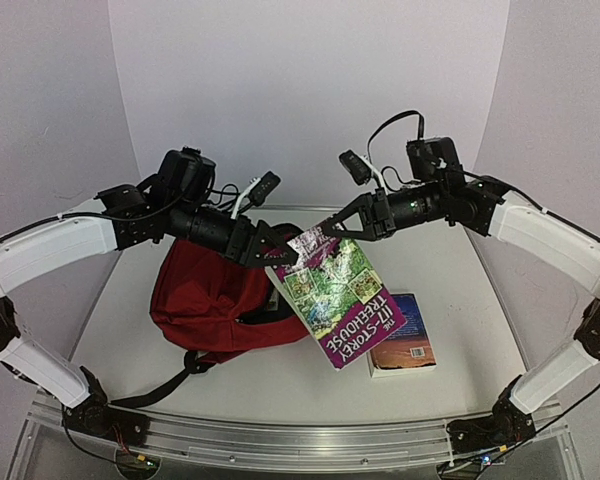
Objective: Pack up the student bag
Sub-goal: Pick up the book from the center of the board, then place the book in the student bag.
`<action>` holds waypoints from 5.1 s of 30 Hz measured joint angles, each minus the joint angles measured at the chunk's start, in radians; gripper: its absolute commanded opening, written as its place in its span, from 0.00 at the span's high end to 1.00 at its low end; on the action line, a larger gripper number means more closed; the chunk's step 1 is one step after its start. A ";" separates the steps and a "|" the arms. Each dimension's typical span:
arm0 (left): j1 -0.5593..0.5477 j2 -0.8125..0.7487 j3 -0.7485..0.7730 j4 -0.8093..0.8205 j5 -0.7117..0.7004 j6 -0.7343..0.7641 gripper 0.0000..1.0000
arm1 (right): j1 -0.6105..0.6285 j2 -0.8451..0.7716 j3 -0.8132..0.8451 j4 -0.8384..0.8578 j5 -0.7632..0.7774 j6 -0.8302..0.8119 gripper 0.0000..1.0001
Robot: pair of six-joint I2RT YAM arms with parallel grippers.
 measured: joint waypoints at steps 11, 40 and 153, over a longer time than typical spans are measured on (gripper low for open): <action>-0.017 0.049 0.039 0.017 0.154 -0.005 0.62 | 0.008 0.005 0.002 -0.002 -0.067 -0.034 0.99; 0.017 -0.179 -0.272 0.559 -0.208 -0.320 1.00 | -0.163 -0.254 -0.451 0.538 0.217 0.341 0.02; -0.138 -0.153 -0.029 -0.136 -1.022 0.060 1.00 | -0.012 -0.069 -0.461 0.393 0.403 0.590 1.00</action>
